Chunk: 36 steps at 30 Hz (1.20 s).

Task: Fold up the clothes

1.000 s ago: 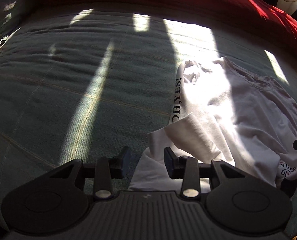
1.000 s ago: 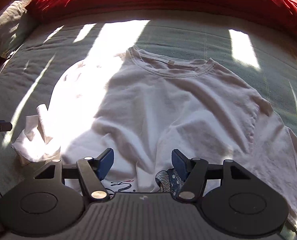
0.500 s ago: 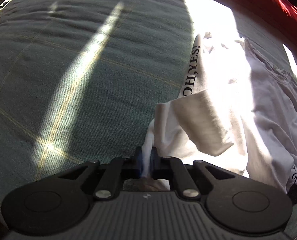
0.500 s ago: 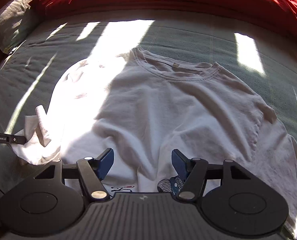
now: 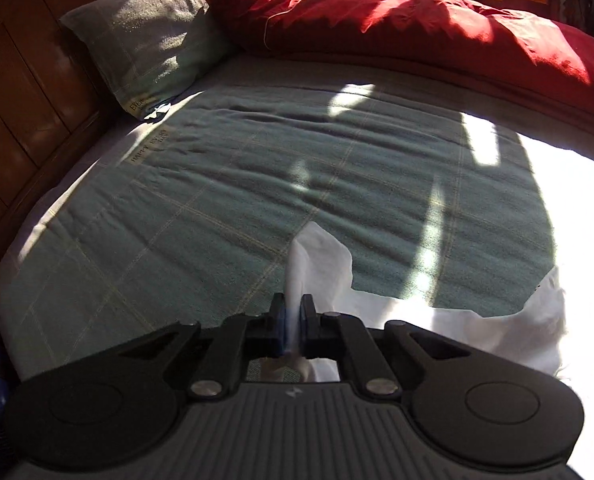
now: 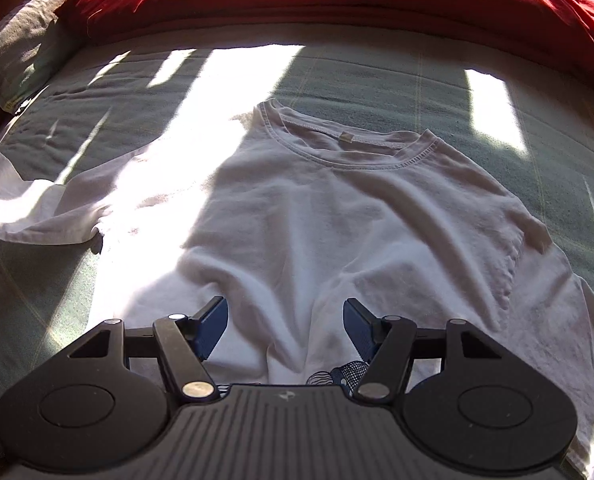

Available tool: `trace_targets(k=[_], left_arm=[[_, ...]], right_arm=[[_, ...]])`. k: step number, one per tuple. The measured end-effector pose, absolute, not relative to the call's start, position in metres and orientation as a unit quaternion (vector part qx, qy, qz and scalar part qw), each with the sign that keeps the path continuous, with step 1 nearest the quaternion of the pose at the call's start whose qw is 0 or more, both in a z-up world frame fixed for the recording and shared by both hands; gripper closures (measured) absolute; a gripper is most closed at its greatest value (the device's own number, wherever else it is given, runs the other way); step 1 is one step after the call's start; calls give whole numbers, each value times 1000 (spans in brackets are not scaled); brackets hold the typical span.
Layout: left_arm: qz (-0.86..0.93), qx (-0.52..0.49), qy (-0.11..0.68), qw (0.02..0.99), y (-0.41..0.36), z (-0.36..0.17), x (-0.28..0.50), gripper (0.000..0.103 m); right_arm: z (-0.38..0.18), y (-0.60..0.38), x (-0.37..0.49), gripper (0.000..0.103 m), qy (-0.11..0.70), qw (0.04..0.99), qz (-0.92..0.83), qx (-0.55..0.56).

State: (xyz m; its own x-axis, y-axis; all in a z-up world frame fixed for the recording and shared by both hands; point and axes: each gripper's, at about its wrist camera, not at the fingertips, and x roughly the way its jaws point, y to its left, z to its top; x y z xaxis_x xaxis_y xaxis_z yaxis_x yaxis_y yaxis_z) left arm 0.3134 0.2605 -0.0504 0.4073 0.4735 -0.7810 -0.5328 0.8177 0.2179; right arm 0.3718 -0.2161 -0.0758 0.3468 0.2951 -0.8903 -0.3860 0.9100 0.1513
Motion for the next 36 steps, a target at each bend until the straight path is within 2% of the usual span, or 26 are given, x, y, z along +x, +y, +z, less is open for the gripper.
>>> trace_targets(k=[3,10,16,23,26,32,34,36], left_arm=[[322,-13,439,839,274,-48,318,102],[348,-22,431,832,303,-44,322,102],[301,-40,458,835,294,-61,330,91],[289,-63,502,813,307,-104,328,88],[281,-99,520,800,311,-123,320,77],[297,-111,517,795,307,-145,312,66],[300,-104,515,796,309,-146,313,59],[309,-106,514,793,313,-148,313,48]], right_arm=[[-76,-216,373,35,532,820,207,-44],[-76,-215,376,35,530,821,205,-46],[-77,-209,376,35,531,819,210,-46],[-77,-206,377,35,531,818,216,-55],[-80,-206,379,35,534,817,212,-55],[-83,-197,381,35,537,813,217,-58],[-83,-193,381,35,535,813,222,-63],[-83,-190,381,35,534,812,226,-68]])
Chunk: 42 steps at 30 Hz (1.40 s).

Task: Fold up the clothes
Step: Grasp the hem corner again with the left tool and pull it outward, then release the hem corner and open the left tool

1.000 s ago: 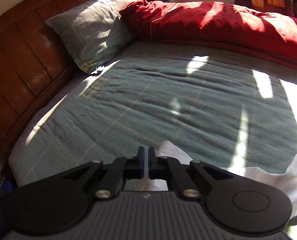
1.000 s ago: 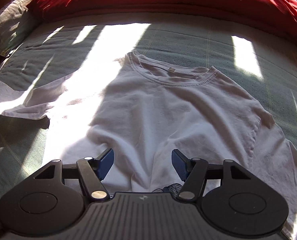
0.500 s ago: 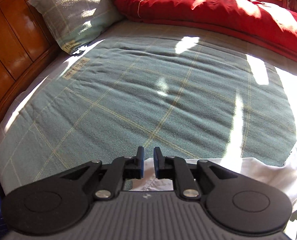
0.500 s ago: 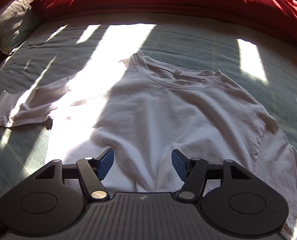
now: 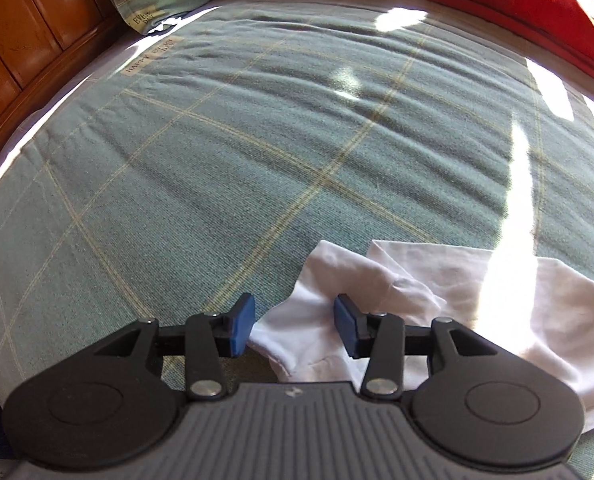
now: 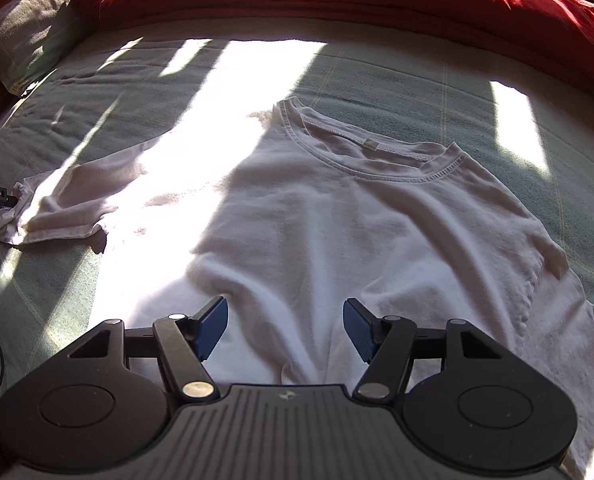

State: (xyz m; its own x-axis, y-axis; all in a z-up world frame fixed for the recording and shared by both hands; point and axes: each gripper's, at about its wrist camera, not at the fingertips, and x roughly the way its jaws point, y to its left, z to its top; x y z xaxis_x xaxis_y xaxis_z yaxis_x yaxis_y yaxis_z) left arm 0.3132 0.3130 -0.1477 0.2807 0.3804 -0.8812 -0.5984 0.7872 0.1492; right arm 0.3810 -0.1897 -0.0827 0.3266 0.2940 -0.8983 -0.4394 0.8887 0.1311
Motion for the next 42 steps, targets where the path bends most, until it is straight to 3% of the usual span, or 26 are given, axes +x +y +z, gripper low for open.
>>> trace_targets(k=[2,4,9,20,28,30,38,42], left_arm=[[315,-131,512,788,318,-149,310,46],[306,-148,517,786,318,-146,310,50],[275,-139,522,796,306,-134,312,91],[366,-68,431,822,326,-62,294,92],[393,-92,447,798,342,-74,262,92],[395,-108,459,788,342,-84,252,83],[391,-104,468,786,335,-83,230,79],[390,-99,488,775,340,-84,227,67]], right_arm=[[-83,-187,382,35,536,810,228,-65],[-83,-184,382,35,537,809,230,-63],[-82,-174,380,35,534,806,244,-71],[-79,-168,384,35,530,807,246,-80],[-68,-144,403,35,509,800,293,-124],[-62,-133,412,35,498,796,314,-143],[-47,-79,455,36,459,767,399,-205],[-43,-48,474,37,440,747,436,-241]])
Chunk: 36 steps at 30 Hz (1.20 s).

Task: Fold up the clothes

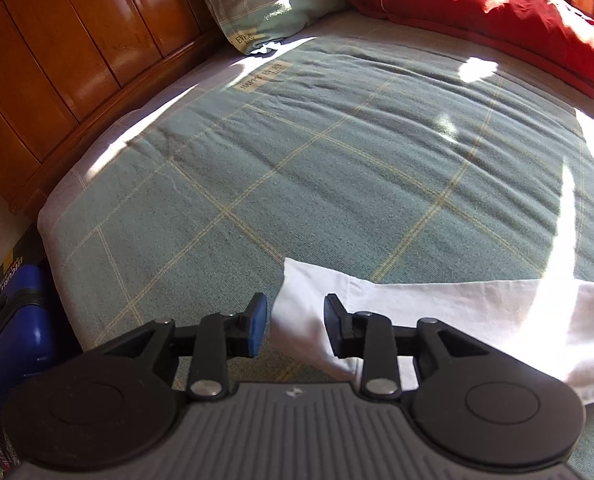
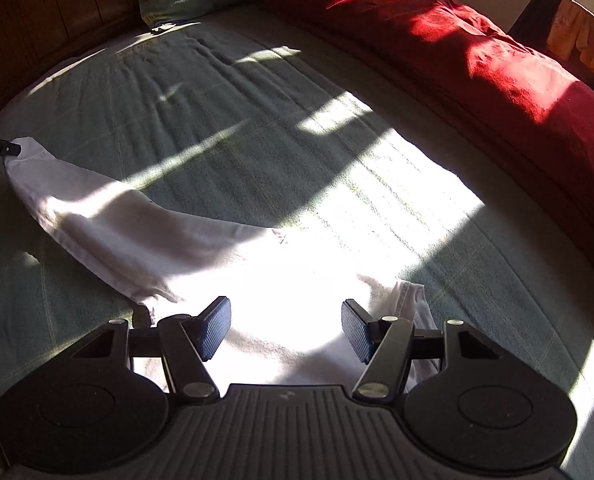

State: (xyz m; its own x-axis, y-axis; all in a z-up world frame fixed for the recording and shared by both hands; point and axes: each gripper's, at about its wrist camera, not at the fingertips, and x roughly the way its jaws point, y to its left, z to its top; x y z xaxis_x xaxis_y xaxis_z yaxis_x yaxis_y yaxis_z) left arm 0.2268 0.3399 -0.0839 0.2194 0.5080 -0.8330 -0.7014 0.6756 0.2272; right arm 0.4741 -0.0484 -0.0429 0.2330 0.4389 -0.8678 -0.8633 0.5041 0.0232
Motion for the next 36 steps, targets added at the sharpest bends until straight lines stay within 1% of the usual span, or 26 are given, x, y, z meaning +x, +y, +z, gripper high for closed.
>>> trace_targets(k=[2,5,7,9,10,14,17,20,24,27,31,32,34,35,36], left_arm=[[408,-115,491,761,349,-87,221,67],[411,-139,472,768,355,-83,217,69],[381,-145,465,786,350,-80,227,69],[324,-139,468,810,339,-79,249,69],[292,-137,469,822,332,-80,261,69],[155,-111,487,852,299,-93,320,69],[85,-66,506,856,274,-109,359,69],[32,-22,526,850,254,-124,382,69],[-12,14,543,840,241,-137,387,68],[-23,21,558,829,240,-146,385,68],[-33,19,568,822,243,-149,384,68],[-36,23,573,818,242,-150,385,67],[-39,41,578,814,237,-150,386,68],[-41,55,578,813,232,-150,386,69],[-46,64,576,814,228,-149,386,80]], right_arm=[[-42,-33,481,37,434,738,453,-249],[-47,-13,491,37,432,722,476,-255],[-54,-1,497,45,434,709,493,-259],[-62,14,503,60,435,688,516,-266],[-66,22,507,61,436,678,527,-269],[-82,54,522,64,435,641,570,-274],[-99,77,533,64,446,628,583,-259],[-112,93,541,64,451,616,596,-248],[-129,103,545,63,464,587,620,-236],[-142,103,539,63,464,565,632,-255],[-156,100,523,61,445,543,639,-315],[-158,99,519,59,437,538,641,-329],[-157,100,511,59,422,534,642,-353],[-156,102,506,62,412,532,642,-367],[-155,104,502,75,402,530,642,-381]])
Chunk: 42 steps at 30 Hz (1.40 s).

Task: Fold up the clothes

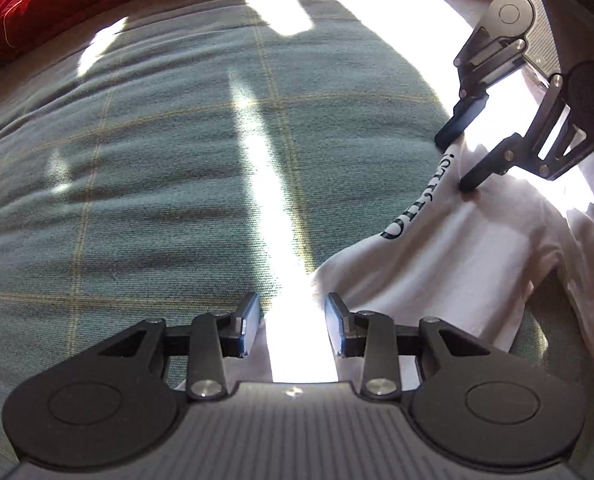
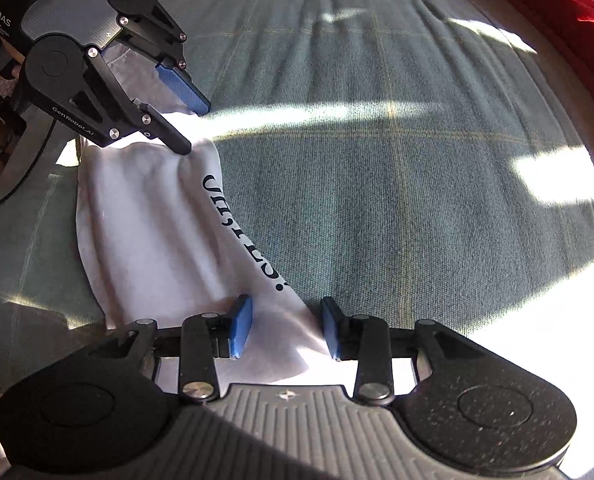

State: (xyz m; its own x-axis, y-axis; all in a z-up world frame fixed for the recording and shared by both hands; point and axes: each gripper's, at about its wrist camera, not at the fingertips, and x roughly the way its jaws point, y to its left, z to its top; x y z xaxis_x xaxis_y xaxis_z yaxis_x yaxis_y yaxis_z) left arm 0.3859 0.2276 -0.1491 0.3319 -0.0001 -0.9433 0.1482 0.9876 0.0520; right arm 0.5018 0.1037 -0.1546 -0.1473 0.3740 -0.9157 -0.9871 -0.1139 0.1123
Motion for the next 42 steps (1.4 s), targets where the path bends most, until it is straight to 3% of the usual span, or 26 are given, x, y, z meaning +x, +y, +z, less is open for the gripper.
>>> trace_targets(k=[2,7,9,15,18,19,21,23,26,30,34,38,42], left_arm=[[-48,80,569,817,219,-146,384,103],[-1,85,523,848,215,-124,373,103],[15,73,515,854,219,-116,372,103],[34,71,506,859,221,-105,370,98],[20,41,520,853,216,-107,366,97],[18,30,529,848,214,-111,364,96],[21,10,548,836,212,-122,359,94],[40,-14,566,823,216,-135,355,94],[73,-49,565,821,233,-148,348,91],[119,-59,556,821,252,-145,356,91],[143,-87,546,821,266,-132,358,93],[141,-90,539,825,257,-116,339,77],[145,-92,553,815,249,-126,314,76]], right_arm=[[-152,105,490,98,377,533,642,-403],[-129,95,477,99,300,615,611,-398],[-122,86,473,92,284,635,602,-392],[-113,77,472,87,292,649,592,-378],[-116,80,472,85,359,635,586,-353],[-119,80,471,82,384,634,576,-344],[-128,80,471,65,432,639,547,-325],[-141,78,473,59,468,655,507,-307],[-158,83,479,57,479,686,469,-283],[-160,100,491,48,469,725,433,-260],[-147,105,500,48,489,746,391,-226],[-127,89,478,47,515,744,381,-189],[-126,76,446,47,545,740,358,-163]])
